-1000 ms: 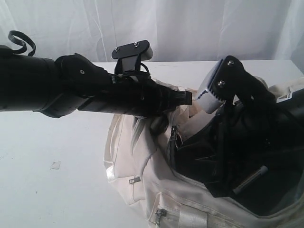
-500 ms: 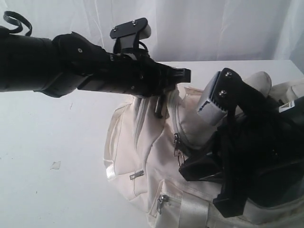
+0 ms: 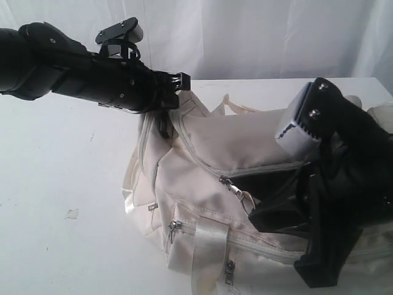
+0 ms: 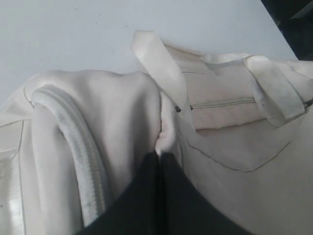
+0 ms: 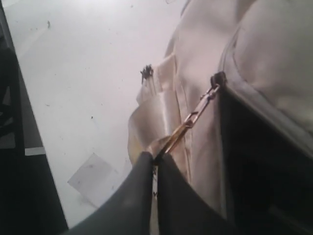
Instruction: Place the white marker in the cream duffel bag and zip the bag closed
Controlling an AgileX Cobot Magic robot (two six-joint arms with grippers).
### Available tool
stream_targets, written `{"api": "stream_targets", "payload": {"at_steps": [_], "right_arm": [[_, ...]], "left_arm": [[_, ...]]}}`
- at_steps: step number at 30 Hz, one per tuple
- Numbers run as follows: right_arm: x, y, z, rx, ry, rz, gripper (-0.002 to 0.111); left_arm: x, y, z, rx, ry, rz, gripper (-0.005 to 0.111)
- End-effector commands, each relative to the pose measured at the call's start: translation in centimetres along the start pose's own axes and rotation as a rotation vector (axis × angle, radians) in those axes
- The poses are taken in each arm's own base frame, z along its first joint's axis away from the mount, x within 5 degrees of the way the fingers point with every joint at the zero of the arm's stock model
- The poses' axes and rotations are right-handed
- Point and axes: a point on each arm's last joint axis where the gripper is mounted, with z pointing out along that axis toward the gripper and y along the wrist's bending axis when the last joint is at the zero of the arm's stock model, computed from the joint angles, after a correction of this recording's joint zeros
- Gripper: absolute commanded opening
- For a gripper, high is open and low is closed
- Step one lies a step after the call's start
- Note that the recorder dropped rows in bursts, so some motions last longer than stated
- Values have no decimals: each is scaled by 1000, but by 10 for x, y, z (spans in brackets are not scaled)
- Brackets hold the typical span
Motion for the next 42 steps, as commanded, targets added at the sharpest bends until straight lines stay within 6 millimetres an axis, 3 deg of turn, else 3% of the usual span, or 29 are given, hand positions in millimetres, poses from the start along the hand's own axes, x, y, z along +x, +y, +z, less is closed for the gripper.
{"api": "stream_targets", "payload": {"at_steps": [1, 20, 24, 27, 30, 31, 35, 38, 42], "right_arm": [[9, 2, -5, 28, 91, 24, 0], [30, 8, -41, 275, 176, 103, 0], [25, 6, -41, 290, 116, 98, 0], [24, 6, -41, 290, 111, 99, 0], [23, 8, -40, 269, 95, 113, 0], [23, 8, -40, 263, 91, 117, 0], [21, 9, -39, 256, 75, 121, 0], [21, 9, -39, 253, 72, 124, 0], [21, 9, -39, 255, 69, 123, 0]], "left_arm": [[-9, 13, -6, -36, -25, 21, 0], [-8, 24, -14, -26, 51, 16, 0], [5, 12, -15, 110, 188, 202, 1], [6, 3, -17, 221, 176, 299, 19], [1, -7, -19, 329, 97, 359, 50], [1, -10, -19, 364, 81, 374, 55], [-3, -26, -36, 482, 17, 511, 58], [-9, -37, -63, 491, -32, 683, 58], [1, -45, -80, 592, 47, 778, 57]]}}
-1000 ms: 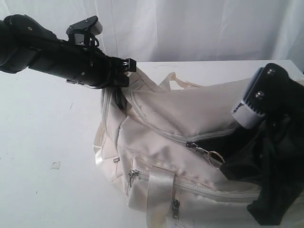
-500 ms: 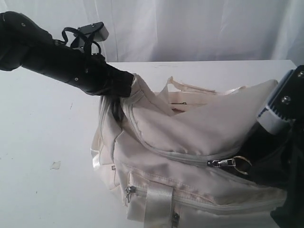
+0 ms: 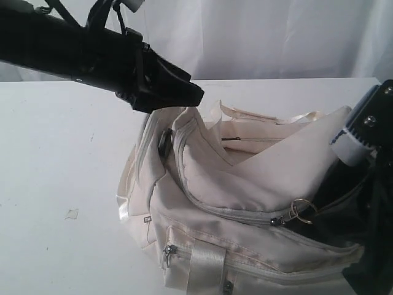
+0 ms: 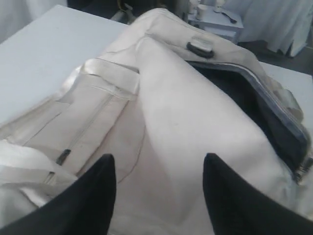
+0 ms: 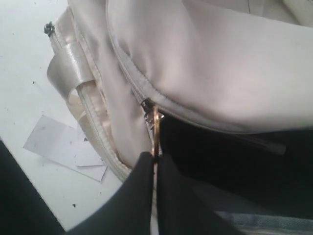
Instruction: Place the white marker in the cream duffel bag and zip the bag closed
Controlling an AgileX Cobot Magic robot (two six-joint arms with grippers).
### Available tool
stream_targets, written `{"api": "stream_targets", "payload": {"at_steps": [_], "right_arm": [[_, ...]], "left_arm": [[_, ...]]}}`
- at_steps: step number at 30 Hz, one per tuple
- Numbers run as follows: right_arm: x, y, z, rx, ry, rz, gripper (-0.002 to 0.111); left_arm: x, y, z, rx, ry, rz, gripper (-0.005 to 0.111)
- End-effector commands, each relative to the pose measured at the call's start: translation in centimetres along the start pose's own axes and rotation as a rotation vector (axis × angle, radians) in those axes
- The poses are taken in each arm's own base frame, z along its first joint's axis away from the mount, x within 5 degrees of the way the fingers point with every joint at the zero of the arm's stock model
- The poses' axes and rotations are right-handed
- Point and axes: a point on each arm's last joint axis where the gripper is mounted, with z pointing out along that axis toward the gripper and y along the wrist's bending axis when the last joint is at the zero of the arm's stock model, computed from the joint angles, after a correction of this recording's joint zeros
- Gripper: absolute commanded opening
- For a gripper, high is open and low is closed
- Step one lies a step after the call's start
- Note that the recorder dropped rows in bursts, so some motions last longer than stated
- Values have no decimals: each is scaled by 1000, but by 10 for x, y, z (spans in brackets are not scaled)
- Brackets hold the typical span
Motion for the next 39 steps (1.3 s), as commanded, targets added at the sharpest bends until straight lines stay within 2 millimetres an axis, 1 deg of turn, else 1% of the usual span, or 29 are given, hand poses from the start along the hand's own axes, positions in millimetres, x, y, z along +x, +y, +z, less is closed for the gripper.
{"api": "stream_targets", "payload": {"at_steps": [1, 4, 9, 11, 12, 14, 16, 19, 21, 22, 23, 25, 29, 34, 39], "right_arm": [[-1, 1, -2, 2, -20, -3, 0], [-2, 0, -2, 6, -28, -2, 0], [-2, 0, -2, 10, -35, -2, 0], [-2, 0, -2, 10, -36, -2, 0], [-2, 0, -2, 10, -35, -4, 0], [-2, 0, -2, 10, -35, -17, 0], [-2, 0, -2, 10, -35, -19, 0], [-3, 0, -2, 11, -37, -19, 0], [-4, -1, -2, 20, -53, -21, 0], [-4, -1, -2, 23, -57, -21, 0], [-5, -1, -2, 26, -63, -21, 0], [-5, -1, -2, 26, -63, -21, 0], [-5, -1, -2, 26, -63, -21, 0], [-5, -1, -2, 25, -64, -20, 0], [-6, -1, -2, 24, -71, -17, 0]], "left_arm": [[-3, -19, -9, 145, 33, 53, 56], [0, -26, -7, 193, 74, 62, 52], [7, -45, 4, 267, 183, 165, 51], [9, -55, 10, 296, 227, 220, 52], [12, -64, 15, 320, 282, 284, 52], [16, -75, 20, 353, 346, 362, 52], [17, -81, 23, 366, 355, 380, 52], [18, -81, 24, 368, 358, 380, 52], [28, -81, 28, 355, 372, 361, 52], [32, -81, 30, 336, 375, 361, 54], [36, -82, 34, 314, 374, 367, 58], [38, -86, 41, 279, 360, 401, 63], [34, -97, 49, 273, 333, 480, 63], [31, -96, 52, 225, 311, 493, 63], [31, -96, 52, 221, 304, 486, 63]]}}
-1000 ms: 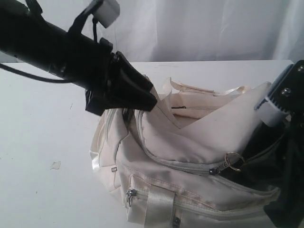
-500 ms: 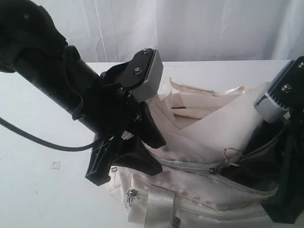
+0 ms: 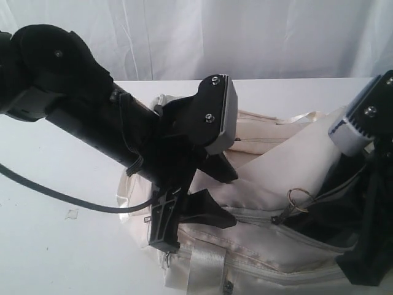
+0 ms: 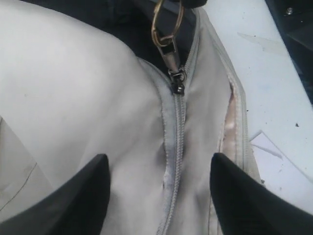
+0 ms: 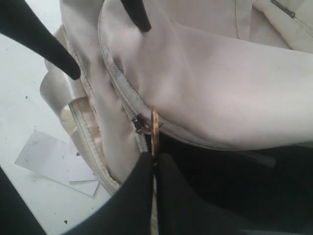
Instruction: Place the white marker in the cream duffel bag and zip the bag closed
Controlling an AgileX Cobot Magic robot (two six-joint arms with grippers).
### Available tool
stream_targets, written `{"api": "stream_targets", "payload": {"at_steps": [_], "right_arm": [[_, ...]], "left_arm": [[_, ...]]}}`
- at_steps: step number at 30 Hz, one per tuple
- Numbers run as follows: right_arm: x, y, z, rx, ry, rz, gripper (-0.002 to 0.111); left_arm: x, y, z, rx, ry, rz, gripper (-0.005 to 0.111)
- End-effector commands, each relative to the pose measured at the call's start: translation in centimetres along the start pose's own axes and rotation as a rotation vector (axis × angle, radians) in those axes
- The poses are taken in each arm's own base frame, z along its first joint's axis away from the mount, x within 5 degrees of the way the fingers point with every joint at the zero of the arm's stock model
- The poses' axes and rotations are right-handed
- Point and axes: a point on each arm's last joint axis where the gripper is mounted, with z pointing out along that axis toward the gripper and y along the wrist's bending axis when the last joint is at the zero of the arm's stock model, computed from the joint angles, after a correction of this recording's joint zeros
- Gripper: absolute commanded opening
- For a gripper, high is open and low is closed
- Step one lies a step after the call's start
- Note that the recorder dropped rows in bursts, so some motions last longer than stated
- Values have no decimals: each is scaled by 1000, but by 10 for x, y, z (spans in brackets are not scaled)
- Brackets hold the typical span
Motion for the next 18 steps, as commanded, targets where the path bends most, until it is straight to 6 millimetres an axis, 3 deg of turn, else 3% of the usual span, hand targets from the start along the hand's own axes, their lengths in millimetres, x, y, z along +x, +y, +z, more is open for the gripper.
{"api": "stream_targets", "payload": {"at_steps": [1, 9, 18], "right_arm": [[-2, 1, -2, 4, -28, -8, 0], [-5, 0, -2, 7, -62, 4, 0], [-5, 1, -2, 4, -63, 6, 0]], "left_arm": [[-2, -4, 0, 16, -18, -11, 63], [-4, -5, 1, 32, -45, -45, 63], [8, -3, 22, 92, -6, -79, 63]]}}
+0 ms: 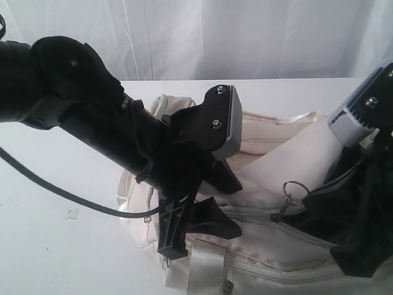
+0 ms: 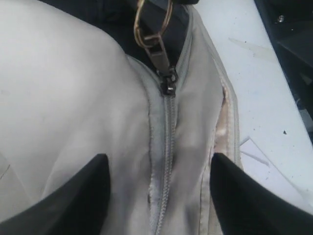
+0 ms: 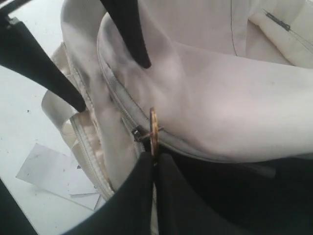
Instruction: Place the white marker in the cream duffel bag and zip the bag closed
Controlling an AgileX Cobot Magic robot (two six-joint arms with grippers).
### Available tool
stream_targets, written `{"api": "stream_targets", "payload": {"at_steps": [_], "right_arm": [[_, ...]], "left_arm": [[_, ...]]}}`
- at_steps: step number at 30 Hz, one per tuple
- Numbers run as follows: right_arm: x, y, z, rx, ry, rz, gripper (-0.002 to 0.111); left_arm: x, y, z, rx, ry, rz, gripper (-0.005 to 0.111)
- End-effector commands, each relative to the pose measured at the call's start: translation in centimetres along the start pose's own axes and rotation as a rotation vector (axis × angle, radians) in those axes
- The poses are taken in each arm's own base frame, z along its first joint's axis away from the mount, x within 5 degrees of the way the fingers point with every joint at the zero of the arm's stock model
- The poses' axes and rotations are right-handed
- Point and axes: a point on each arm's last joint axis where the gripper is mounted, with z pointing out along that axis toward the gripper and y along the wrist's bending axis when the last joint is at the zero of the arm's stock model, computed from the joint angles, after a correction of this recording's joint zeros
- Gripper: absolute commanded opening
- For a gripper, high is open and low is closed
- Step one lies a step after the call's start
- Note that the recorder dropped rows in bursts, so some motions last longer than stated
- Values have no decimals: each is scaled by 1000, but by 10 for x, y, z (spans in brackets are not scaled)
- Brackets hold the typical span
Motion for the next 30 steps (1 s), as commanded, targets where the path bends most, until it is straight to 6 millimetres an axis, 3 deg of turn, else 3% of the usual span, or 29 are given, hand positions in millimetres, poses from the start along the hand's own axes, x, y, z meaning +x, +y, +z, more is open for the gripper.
{"api": "stream_targets", "payload": {"at_steps": [1, 8, 17, 23, 30], "right_arm": [[-2, 1, -2, 3, -26, -7, 0], [-2, 1, -2, 3, -26, -7, 0], [2, 2, -2, -15, 15, -9, 0], [9, -2, -4, 46, 83, 29, 0], [15, -5, -11, 112, 110, 31, 0]], "left_arm": [[4, -2, 10, 42, 5, -25, 63], [8, 5, 18, -6, 1, -59, 58], [6, 10, 17, -64, -17, -106, 24], [3, 7, 4, -88, 12, -85, 23], [16, 3, -2, -74, 178, -128, 23]]}}
